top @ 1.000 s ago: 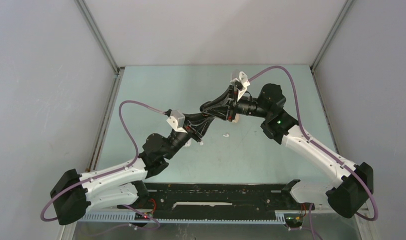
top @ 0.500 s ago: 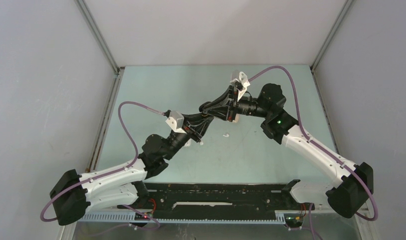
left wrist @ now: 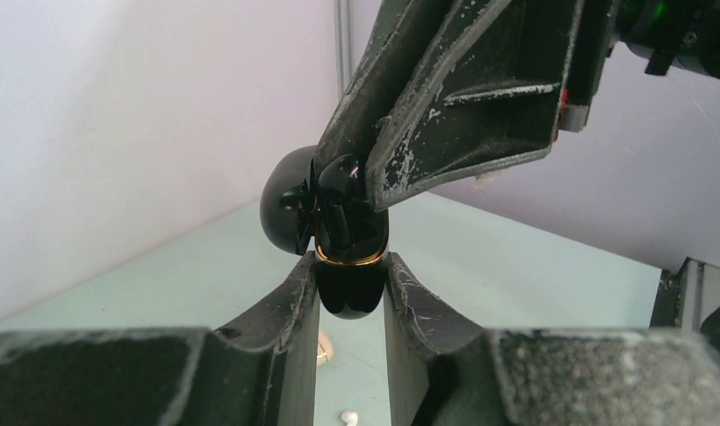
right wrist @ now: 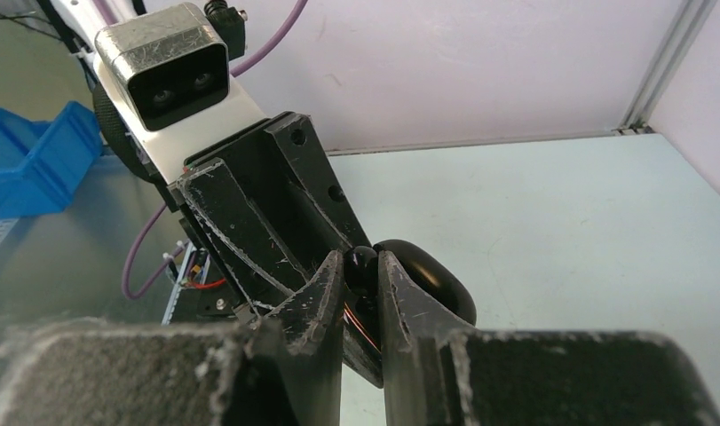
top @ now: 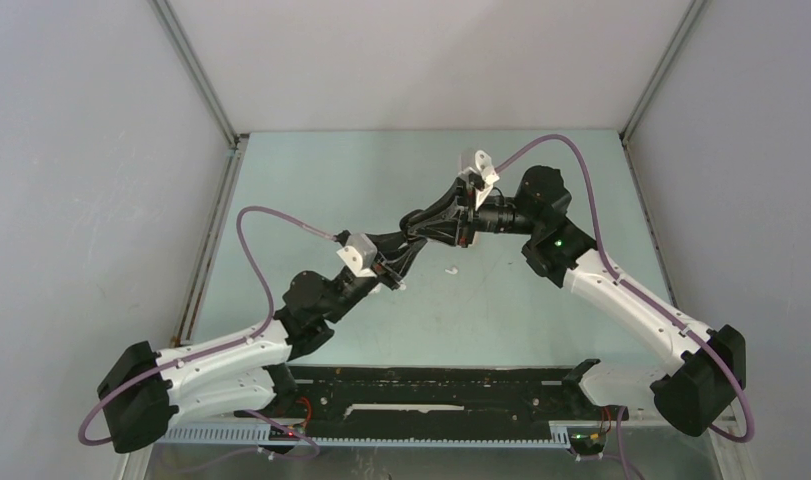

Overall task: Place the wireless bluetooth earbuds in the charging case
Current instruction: Place the earbud in the charging case.

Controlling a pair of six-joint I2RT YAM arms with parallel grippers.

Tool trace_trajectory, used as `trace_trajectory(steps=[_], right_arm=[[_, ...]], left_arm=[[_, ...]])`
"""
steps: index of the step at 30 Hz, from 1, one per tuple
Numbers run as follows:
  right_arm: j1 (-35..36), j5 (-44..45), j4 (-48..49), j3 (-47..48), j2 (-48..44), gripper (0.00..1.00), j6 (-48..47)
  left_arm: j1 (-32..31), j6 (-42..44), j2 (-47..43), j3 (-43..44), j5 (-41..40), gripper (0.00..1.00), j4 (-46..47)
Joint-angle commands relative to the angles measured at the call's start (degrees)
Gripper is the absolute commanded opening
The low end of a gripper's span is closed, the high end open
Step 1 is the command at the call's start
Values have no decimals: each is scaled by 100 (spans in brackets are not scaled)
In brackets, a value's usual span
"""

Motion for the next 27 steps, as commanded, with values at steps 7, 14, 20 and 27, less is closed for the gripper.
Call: trace_trajectory(steps=[7, 14, 20, 27], right_arm=[[80, -590, -102, 5, 77, 1, -116], [104, -577, -101, 4, 125, 10, -124], [110, -538, -47, -3, 140, 3, -38], [203, -149, 433, -232, 212, 0, 335]], left_arm=[[-56, 487, -291, -314, 79, 0, 881], [-65, 434, -306, -376, 52, 0, 999], [-66, 377, -235, -358, 78, 0, 1054], [-86, 126, -136, -373, -60, 0, 1356]])
